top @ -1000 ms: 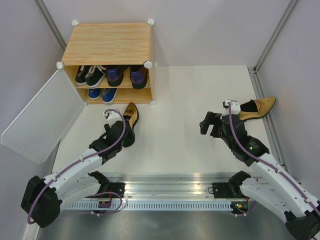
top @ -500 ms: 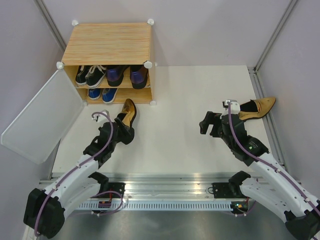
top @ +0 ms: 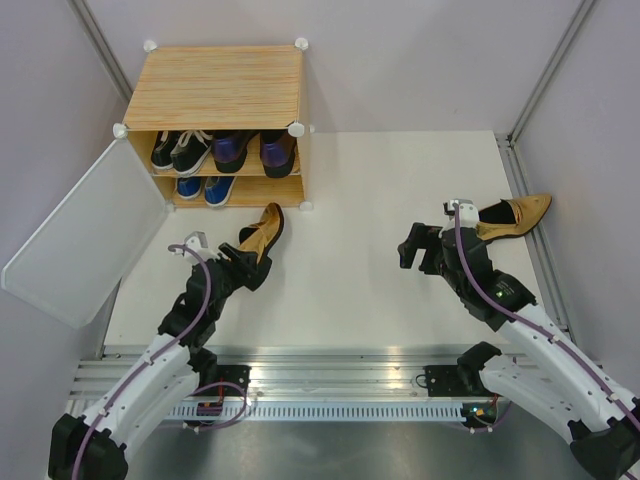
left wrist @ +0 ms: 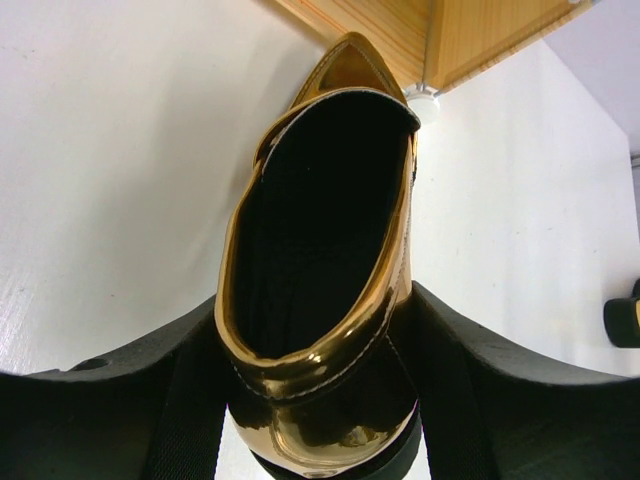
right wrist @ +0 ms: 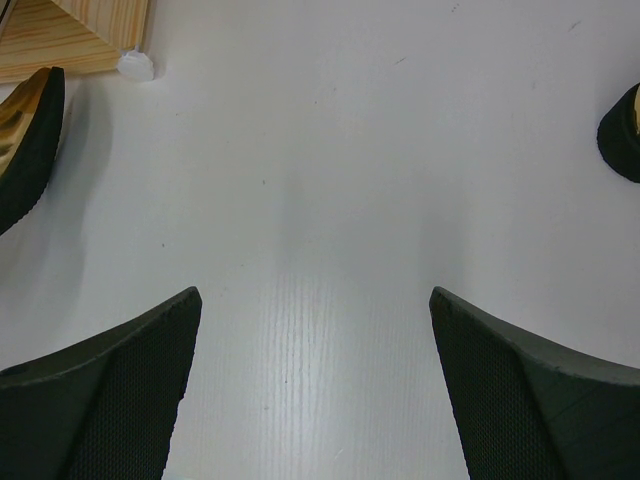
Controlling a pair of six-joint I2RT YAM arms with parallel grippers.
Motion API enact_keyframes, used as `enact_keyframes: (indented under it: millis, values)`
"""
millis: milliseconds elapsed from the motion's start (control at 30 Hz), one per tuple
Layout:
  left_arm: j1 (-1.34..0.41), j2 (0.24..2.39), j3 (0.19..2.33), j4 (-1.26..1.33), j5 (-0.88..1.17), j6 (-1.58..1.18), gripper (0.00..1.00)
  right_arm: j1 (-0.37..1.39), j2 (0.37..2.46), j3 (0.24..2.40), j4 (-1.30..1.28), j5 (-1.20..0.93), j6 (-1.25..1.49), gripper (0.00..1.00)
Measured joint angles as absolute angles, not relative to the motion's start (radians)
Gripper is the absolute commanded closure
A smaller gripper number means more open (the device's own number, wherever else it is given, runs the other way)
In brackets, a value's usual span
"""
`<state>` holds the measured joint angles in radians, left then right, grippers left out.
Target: Place and organize the shoes in the shoe cabinet
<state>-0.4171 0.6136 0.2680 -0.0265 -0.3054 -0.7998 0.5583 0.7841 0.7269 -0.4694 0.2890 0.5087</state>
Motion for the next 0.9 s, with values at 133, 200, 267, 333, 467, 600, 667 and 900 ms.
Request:
enact_keyframes:
  millis: [133, 200, 267, 333, 467, 600, 667, 900]
  values:
    - [-0.416, 0.6, 0.252, 0.005, -0.313, -0.802, 0.98, 0.558, 0.787, 0.727, -0.468, 0.289, 0.509, 0.02]
    - [-0.415, 0.611, 0.248, 0.025, -0.313, -0.799, 0.98, 0.558, 0.787, 0.727, -0.467, 0.289, 0.509, 0.02]
    - [-0.414, 0.643, 0.247, 0.061, -0.309, -0.786, 0.98, 0.558, 0.787, 0.727, -0.467, 0.289, 0.509, 0.02]
    - [-0.415, 0.692, 0.249, 0.095, -0.304, -0.765, 0.98, 0.558, 0.787, 0.727, -0.467, 0.289, 0.509, 0.02]
    - [-0.419, 0.809, 0.29, 0.115, -0.274, -0.722, 0.98, 0.558, 0.787, 0.727, -0.466, 0.289, 0.509, 0.02]
    - [-0.421, 0.871, 0.312, 0.093, -0.225, -0.693, 0.73, 0.558, 0.787, 0.727, -0.466, 0.289, 0.508, 0.02]
    - [-0.421, 0.888, 0.32, 0.074, -0.202, -0.686, 0.61, 0.558, 0.787, 0.727, -0.465, 0.289, 0.508, 0.02]
    - [-0.421, 0.926, 0.35, -0.03, -0.148, -0.681, 0.25, 0.558, 0.786, 0.727, -0.464, 0.289, 0.508, 0.02]
